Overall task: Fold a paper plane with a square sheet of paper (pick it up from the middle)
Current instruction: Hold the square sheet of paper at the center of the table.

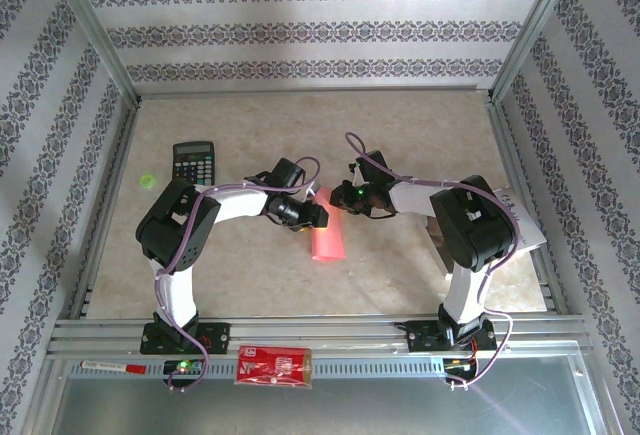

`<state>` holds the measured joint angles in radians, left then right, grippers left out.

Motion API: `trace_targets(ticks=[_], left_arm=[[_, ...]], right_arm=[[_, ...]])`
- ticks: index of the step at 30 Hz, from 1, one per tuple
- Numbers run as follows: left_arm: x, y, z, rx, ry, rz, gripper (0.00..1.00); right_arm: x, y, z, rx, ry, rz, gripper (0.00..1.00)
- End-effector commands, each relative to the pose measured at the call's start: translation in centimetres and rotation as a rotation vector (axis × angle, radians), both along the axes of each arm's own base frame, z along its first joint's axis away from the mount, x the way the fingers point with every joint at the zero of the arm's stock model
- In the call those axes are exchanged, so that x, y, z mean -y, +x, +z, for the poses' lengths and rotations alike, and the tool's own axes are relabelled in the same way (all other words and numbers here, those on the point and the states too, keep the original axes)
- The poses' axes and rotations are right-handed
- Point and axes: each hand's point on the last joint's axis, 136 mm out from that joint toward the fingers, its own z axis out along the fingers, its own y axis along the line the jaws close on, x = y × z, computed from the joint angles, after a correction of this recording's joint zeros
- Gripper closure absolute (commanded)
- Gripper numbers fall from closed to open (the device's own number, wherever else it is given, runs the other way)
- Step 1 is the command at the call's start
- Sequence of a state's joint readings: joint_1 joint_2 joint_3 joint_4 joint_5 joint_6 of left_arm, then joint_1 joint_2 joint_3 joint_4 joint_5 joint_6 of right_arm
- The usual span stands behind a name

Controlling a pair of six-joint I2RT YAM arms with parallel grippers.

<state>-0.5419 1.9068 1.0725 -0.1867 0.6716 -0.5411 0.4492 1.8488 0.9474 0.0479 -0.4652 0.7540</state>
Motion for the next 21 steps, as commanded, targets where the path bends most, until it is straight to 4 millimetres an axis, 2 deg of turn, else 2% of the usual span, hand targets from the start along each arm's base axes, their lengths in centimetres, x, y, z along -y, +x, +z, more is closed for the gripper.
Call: trace_targets(ticks=[1,5,8,16,19,21], left_arm=[[-3.0,-0.6,-3.2,-0.051,0.162,0.048,0.59],[-3.4,-0.6,-3.6,-0.054,0.189,0.061,0.62],[-3.3,-0.6,-3.6,-0.061,0.183,0.064,0.62],[-4.1,-1.5,-4.1,-0.128,0.266,-0.01,0.58],[-4.2,-1.8,-4.1,-0.151,0.28,-0.019,0.58],[-4.4,-1.7,-4.3,-0.155,0.298,-0.022,0.58]], right_arm=[[-0.5,0.5,1.7,0.042,0.041,0.017,0.78],[0.6,0.7,3.5,0.085,0.06,0.011,0.76],[2.0,0.5,4.1,0.101,0.051,-0.005,0.76],[5.9,-0.2,4.0,0.107,-0.022,-0.03,0.76],[5.4,-0.6,4.2,0.117,-0.007,-0.002,0.76],[4.0,-0.8,4.4,0.11,0.048,0.022,0.76]])
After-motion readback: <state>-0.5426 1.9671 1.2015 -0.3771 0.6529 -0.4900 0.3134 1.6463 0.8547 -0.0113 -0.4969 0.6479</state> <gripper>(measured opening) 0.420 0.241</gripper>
